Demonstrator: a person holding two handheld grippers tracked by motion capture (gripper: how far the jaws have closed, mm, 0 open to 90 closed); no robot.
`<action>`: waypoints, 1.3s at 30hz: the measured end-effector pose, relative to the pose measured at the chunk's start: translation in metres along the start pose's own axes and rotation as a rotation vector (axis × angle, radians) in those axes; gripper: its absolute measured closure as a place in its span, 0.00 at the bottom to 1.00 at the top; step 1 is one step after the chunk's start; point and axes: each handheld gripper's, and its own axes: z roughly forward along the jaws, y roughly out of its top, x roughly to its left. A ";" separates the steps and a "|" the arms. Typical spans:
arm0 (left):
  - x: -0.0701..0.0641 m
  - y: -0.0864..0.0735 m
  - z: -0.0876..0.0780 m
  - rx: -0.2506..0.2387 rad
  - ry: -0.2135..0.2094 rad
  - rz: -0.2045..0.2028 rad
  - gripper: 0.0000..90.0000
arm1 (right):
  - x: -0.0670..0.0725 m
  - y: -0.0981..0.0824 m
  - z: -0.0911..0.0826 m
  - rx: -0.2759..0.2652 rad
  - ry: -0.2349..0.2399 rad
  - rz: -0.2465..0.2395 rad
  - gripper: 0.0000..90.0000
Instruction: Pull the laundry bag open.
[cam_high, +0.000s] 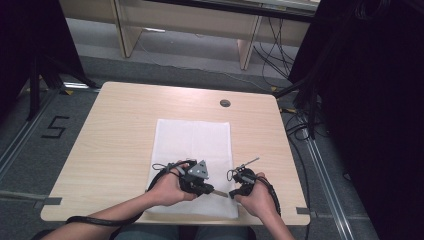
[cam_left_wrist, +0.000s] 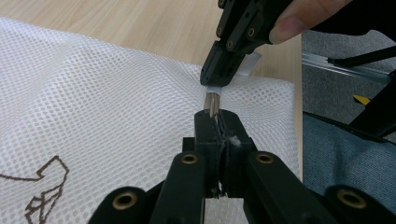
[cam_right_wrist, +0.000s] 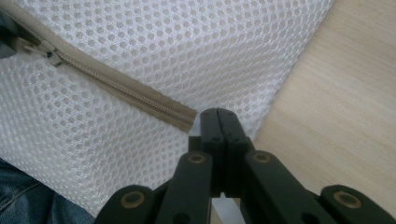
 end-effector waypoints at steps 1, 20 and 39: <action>0.000 -0.001 0.000 -0.003 -0.002 -0.005 0.97 | 0.000 0.000 0.000 0.001 -0.001 0.002 1.00; 0.003 -0.004 -0.010 -0.014 -0.001 0.002 0.97 | 0.001 0.000 0.000 0.002 -0.002 0.004 1.00; 0.002 -0.009 -0.019 -0.017 0.004 -0.024 0.97 | 0.002 0.001 0.000 0.001 -0.003 0.022 1.00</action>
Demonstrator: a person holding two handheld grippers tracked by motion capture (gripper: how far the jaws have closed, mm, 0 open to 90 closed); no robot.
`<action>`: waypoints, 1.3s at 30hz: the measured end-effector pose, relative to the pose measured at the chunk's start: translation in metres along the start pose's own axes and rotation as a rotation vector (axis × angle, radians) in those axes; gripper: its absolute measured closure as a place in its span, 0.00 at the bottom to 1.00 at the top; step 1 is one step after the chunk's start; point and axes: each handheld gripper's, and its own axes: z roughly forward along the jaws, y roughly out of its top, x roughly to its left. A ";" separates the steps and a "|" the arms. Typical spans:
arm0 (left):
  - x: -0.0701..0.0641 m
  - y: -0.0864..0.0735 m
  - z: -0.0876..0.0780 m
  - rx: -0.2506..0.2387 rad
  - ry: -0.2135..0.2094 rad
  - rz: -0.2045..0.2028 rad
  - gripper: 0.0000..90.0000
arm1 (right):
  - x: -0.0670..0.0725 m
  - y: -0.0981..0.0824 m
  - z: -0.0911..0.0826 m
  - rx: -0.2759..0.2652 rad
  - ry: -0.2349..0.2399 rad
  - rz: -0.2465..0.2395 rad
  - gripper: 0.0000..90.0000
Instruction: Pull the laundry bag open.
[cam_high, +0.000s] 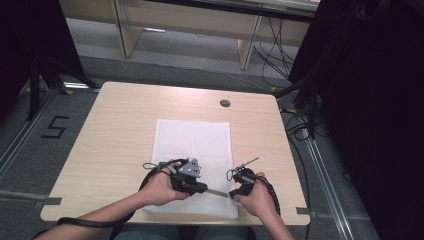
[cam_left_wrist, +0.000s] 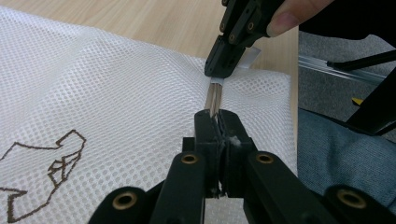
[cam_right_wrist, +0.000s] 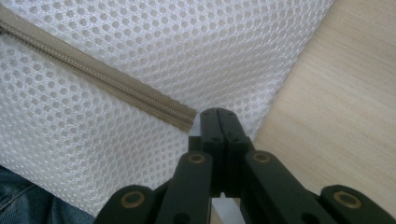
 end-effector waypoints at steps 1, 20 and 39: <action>0.000 0.000 0.000 0.000 0.000 0.001 0.97 | 0.000 0.000 0.000 0.000 -0.001 0.000 1.00; 0.000 0.000 -0.007 -0.008 0.003 0.003 0.97 | 0.000 0.000 0.000 0.002 0.000 0.004 1.00; 0.001 -0.005 -0.019 -0.015 0.001 -0.005 0.97 | -0.001 0.000 0.000 0.006 0.002 -0.009 1.00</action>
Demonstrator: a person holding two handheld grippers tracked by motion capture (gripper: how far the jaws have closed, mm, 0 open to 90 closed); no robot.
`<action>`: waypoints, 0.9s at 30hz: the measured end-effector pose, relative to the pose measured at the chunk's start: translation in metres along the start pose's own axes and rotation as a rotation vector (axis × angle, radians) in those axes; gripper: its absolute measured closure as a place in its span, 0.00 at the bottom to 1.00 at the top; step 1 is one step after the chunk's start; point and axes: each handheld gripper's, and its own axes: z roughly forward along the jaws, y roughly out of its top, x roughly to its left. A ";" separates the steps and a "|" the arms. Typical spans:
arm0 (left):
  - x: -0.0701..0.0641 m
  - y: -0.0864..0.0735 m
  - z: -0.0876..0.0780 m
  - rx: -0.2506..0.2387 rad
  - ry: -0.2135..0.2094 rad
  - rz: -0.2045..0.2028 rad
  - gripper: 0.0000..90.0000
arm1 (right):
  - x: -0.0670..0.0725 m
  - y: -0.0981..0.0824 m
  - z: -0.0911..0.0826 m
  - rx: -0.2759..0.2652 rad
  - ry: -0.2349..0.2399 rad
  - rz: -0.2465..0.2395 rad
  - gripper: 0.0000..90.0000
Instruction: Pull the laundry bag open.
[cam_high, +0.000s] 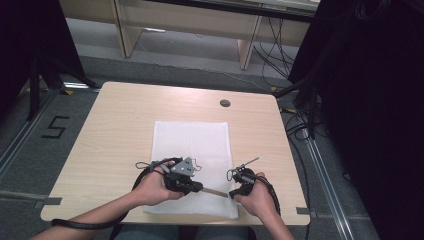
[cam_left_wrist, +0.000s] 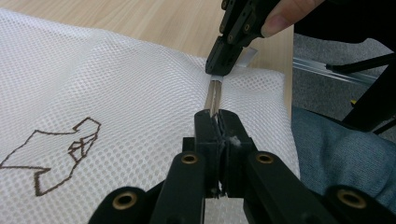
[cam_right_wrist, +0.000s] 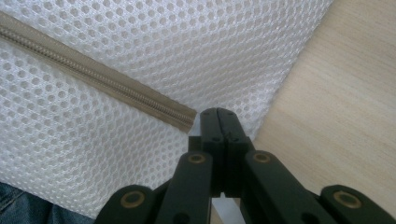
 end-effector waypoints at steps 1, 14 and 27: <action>0.000 -0.001 0.000 0.001 0.002 0.002 0.97 | 0.000 0.000 0.000 -0.003 -0.001 0.002 1.00; 0.000 -0.006 -0.007 -0.004 0.003 -0.009 0.97 | 0.001 0.000 0.000 -0.005 -0.003 0.010 1.00; 0.000 -0.010 -0.016 -0.005 0.009 -0.008 0.97 | 0.001 0.000 0.000 -0.004 -0.004 0.004 1.00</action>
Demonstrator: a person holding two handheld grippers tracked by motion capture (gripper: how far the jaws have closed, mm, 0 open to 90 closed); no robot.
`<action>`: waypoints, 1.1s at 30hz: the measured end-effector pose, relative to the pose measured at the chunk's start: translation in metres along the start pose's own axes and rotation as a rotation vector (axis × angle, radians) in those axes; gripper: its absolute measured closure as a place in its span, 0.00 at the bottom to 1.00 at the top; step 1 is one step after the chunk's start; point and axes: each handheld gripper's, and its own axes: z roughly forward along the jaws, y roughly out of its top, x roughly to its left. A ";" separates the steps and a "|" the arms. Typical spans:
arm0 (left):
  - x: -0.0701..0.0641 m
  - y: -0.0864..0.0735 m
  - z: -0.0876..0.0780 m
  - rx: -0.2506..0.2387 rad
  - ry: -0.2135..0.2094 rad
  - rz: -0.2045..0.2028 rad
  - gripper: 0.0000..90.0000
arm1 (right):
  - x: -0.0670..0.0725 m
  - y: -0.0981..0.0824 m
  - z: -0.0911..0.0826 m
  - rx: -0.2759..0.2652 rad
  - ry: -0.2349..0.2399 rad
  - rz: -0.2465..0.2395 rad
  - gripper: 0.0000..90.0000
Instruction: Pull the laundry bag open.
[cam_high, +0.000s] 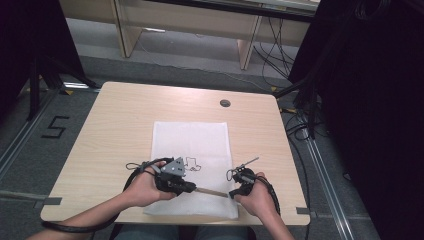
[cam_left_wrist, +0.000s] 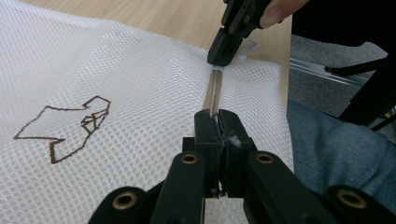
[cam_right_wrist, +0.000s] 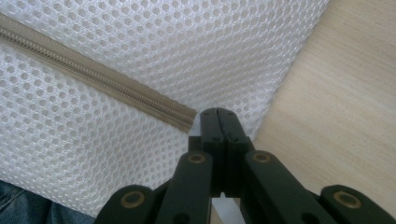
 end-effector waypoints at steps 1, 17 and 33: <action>0.000 0.000 0.000 0.000 -0.001 0.000 0.97 | 0.000 0.000 -0.001 0.007 -0.003 -0.003 1.00; 0.002 -0.004 -0.012 -0.013 0.009 -0.012 0.97 | 0.000 0.000 -0.001 0.007 -0.002 -0.005 1.00; 0.006 -0.015 -0.024 -0.019 0.016 -0.016 0.97 | 0.000 0.000 -0.001 0.010 -0.002 -0.002 1.00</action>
